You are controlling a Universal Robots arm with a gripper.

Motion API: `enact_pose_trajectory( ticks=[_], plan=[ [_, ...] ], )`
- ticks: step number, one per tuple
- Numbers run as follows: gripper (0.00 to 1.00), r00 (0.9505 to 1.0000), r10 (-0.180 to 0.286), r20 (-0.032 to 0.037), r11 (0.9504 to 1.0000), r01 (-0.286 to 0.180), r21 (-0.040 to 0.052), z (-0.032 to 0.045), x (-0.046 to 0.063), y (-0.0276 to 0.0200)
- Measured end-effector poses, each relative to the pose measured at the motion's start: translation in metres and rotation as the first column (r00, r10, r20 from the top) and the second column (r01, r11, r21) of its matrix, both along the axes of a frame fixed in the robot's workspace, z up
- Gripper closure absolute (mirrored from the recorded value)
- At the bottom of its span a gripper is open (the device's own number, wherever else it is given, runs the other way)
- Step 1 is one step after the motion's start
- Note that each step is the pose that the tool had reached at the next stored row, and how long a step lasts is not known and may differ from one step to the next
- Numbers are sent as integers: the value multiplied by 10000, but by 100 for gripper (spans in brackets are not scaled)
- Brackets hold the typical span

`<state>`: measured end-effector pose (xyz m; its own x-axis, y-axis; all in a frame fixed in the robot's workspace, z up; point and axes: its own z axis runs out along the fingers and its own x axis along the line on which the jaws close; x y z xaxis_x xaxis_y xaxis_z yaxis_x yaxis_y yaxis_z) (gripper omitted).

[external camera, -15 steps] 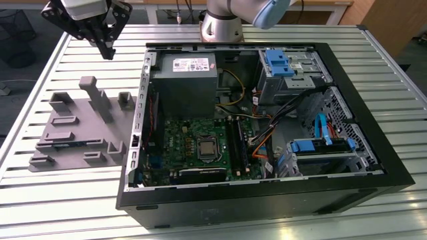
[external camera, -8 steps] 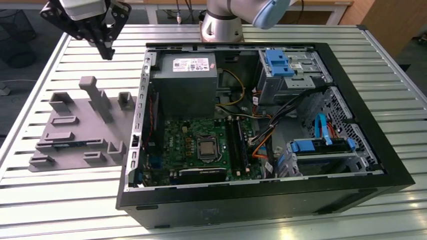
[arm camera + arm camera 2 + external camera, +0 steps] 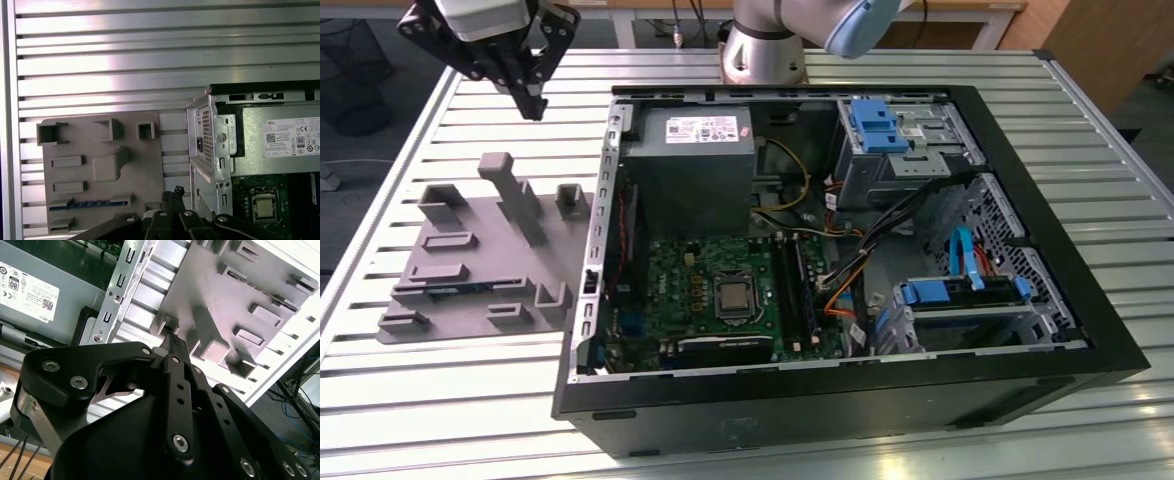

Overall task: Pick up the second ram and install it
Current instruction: 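Reach for the second ram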

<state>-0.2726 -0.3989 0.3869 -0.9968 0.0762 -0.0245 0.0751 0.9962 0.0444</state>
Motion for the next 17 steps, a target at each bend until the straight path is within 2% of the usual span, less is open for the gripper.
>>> enact_pose_trajectory(
  ticks=[17],
  plan=[
    [89, 10000, 0, 0, 10000, 0, 0, -9, -42, 0]
  ],
)
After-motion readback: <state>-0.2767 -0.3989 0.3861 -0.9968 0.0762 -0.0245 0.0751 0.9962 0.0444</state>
